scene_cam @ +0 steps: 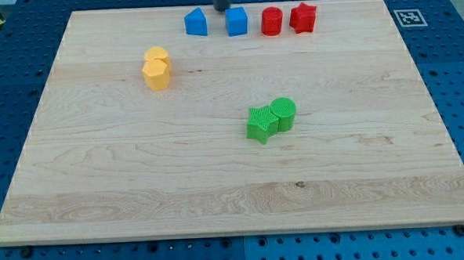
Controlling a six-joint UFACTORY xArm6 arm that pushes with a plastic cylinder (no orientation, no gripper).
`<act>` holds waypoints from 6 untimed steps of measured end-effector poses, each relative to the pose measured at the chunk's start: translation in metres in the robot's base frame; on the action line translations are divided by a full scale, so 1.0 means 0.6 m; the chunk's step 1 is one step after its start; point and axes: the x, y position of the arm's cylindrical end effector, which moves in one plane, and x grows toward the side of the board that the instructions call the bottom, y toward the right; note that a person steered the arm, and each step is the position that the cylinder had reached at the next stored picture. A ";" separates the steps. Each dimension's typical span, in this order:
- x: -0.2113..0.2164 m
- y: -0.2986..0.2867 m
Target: Move the blue cube slightly downwards
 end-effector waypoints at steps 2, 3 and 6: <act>0.023 0.007; 0.061 0.007; 0.166 0.068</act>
